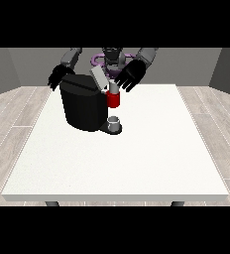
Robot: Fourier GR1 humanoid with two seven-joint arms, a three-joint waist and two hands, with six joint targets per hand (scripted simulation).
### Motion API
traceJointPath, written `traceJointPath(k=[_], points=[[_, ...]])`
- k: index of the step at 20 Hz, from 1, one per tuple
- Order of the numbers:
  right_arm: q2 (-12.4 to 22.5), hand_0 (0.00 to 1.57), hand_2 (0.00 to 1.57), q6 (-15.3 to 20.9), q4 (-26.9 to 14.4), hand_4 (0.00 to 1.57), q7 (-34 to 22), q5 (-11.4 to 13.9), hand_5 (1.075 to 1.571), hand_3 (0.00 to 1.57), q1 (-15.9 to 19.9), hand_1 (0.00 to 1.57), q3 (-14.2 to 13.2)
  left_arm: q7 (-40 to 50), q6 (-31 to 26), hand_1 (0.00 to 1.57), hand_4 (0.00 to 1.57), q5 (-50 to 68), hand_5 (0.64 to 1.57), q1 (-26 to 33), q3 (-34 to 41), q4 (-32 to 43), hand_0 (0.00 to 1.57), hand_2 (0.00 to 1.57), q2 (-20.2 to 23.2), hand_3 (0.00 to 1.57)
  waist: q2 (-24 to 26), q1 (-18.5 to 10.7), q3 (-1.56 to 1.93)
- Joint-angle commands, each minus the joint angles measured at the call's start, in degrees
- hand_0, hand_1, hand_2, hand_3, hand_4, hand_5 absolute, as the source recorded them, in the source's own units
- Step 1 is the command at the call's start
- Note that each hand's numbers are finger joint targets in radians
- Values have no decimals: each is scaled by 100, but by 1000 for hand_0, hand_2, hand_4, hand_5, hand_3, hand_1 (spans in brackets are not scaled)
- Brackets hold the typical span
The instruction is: Insert the coffee pod into the coffee machine and close the lid
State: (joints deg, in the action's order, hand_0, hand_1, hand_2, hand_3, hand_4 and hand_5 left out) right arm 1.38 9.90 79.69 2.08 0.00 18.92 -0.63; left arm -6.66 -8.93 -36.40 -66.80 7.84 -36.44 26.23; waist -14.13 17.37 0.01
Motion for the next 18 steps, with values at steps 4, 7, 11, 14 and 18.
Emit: traceJointPath(k=[4,7,11,14,18], points=[[-44,0,0,59,128,499,-90,-51,1571,0,34,0,-39,-67,326,1185,497,-125,1571,64,-37,54,1185,1264,-182,1195,-131,30,0],[72,0,0,-52,-56,518,60,-149,1571,0,-117,0,-199,-148,75,1198,505,-119,1571,86,-115,-8,1198,1271,-202,1200,-11,-113,1],[114,0,0,-10,-13,538,176,-193,1571,0,-190,0,-322,-101,75,1160,506,-138,1571,120,-79,58,1160,1244,-159,1185,-5,-93,1],[257,0,0,-170,58,481,-84,-326,1571,0,68,0,-393,-18,26,1185,491,-134,1571,94,-78,112,1185,1250,-234,1184,49,-139,0],[87,0,0,-47,14,448,53,-159,1571,0,-202,0,-206,-8,-79,1249,480,-144,1571,109,-92,160,1249,1282,-255,1181,129,-140,0]])
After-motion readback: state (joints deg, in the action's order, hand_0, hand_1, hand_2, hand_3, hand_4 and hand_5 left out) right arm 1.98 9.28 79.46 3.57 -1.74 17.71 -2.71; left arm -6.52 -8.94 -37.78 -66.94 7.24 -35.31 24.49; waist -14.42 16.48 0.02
